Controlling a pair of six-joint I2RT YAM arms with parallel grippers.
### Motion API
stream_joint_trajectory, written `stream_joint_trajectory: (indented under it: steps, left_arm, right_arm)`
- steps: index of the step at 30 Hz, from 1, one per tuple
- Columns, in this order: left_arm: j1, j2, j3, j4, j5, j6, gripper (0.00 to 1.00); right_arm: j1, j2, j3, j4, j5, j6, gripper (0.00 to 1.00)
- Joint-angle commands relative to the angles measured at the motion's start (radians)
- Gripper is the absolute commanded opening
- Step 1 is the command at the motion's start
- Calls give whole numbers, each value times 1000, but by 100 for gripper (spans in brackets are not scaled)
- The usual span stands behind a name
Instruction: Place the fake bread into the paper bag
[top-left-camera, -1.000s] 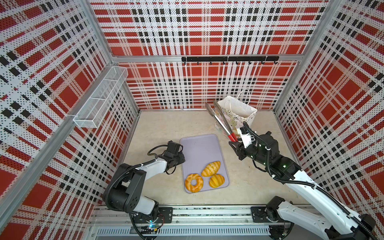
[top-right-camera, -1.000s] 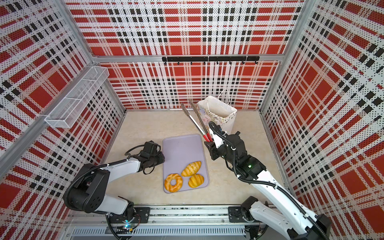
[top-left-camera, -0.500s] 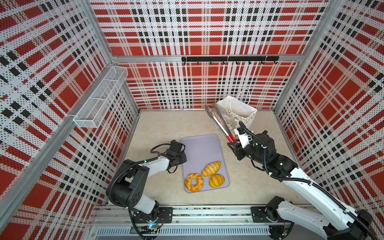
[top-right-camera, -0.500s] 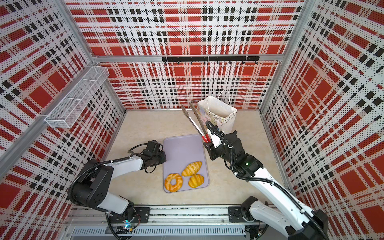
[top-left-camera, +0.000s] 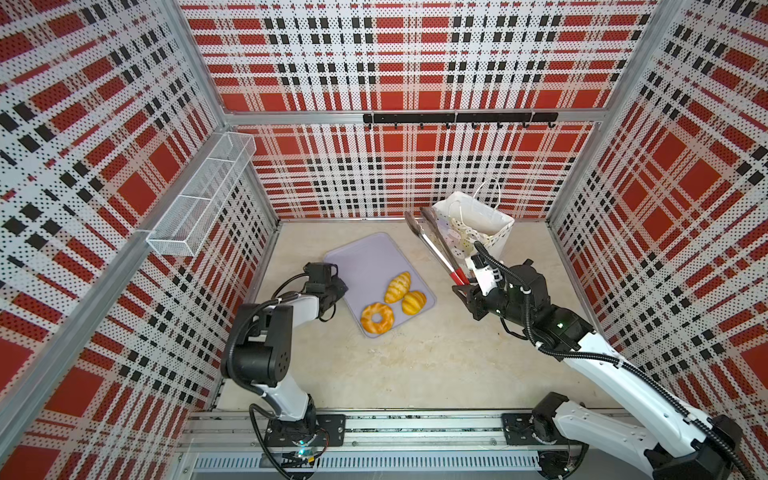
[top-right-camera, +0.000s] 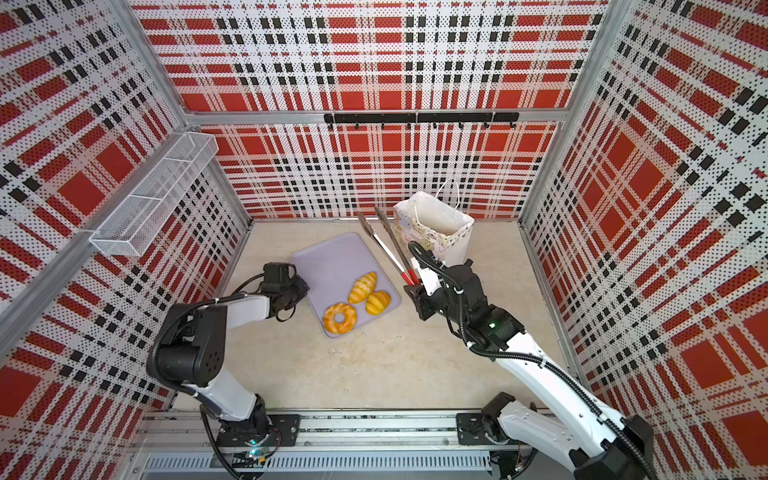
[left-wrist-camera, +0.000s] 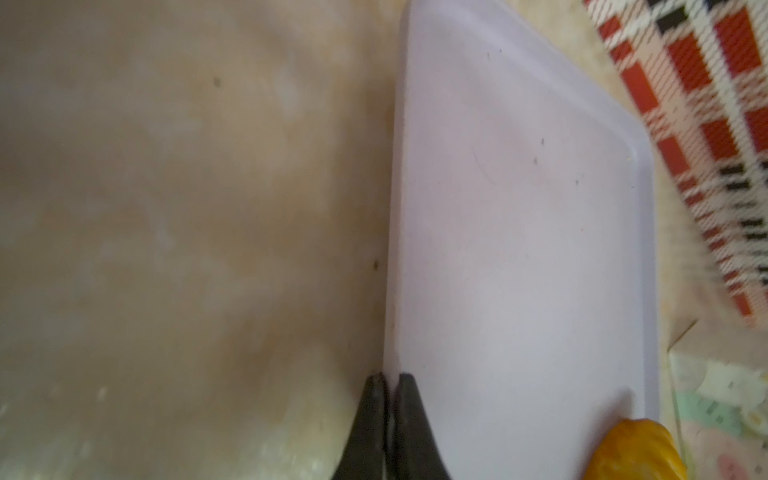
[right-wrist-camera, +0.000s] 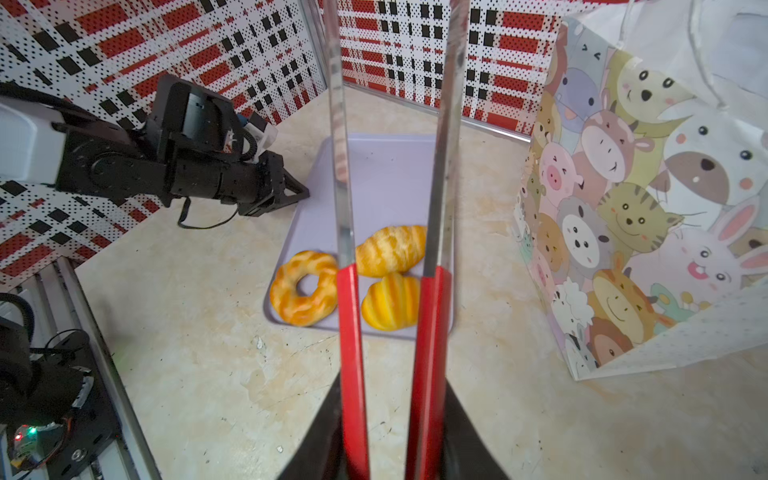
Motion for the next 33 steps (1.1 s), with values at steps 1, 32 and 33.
stream_joint_trajectory:
  steps: [1,32,33]
  left_arm:
    - [34,71,122,175,39,-94,0]
    - [-21,-632,-113,-241,204,164,98]
    - [-12,-650,-104,-281,235,195,98]
  right_arm:
    - [-4,5,41,14,-14,-22,30]
    - [97,192,135,-329,266,-114,31]
    - [130,205,133,-334,319,-136,31]
